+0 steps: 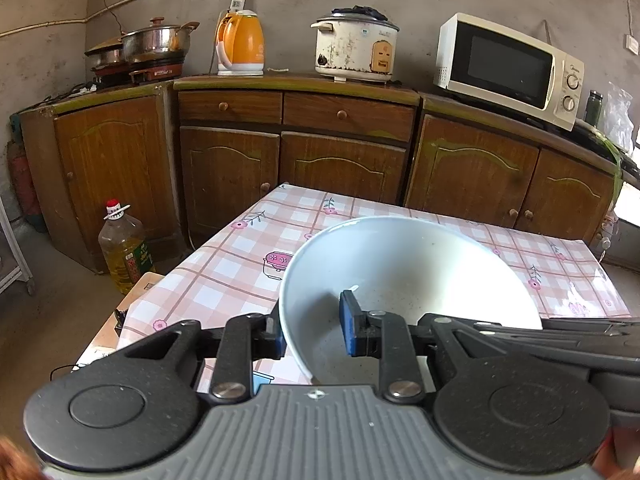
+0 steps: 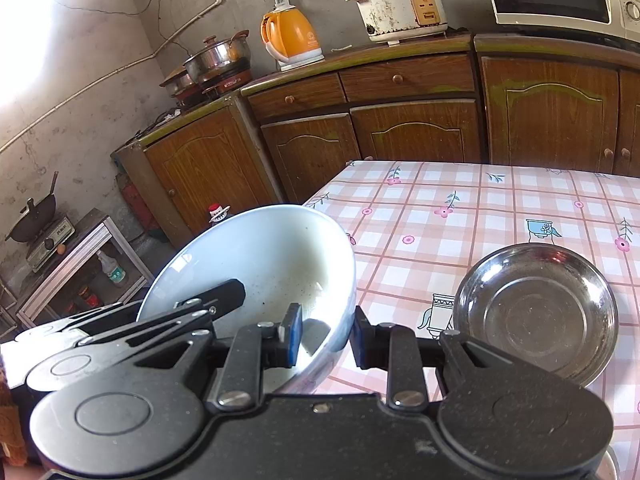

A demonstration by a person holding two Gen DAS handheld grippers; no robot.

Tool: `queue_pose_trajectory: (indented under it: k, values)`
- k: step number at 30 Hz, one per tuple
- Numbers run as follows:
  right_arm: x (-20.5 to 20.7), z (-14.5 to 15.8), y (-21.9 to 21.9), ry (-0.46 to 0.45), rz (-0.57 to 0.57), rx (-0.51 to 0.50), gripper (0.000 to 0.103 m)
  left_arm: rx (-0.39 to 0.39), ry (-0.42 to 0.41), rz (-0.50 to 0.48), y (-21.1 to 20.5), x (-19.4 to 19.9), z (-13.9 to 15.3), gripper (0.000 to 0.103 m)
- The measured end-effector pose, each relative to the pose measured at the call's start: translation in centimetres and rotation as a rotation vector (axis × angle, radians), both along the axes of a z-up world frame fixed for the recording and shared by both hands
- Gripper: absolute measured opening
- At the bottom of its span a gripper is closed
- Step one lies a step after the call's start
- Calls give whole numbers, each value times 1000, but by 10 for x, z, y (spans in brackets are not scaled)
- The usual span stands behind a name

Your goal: Organize plates and bowls

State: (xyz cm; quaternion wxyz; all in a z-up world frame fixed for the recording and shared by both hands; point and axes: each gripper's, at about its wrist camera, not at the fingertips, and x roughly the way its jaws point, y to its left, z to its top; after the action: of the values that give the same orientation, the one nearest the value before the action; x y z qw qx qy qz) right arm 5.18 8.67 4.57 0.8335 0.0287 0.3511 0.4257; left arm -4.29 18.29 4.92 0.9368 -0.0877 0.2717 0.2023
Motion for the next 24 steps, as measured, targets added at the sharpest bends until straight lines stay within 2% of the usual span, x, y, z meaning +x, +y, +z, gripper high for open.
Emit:
queue_pose_trajectory:
  k: [24]
  values:
    - [-10,-3,-28,-3,-24,2,32,-8,3,-35,-18,-7,-4,26]
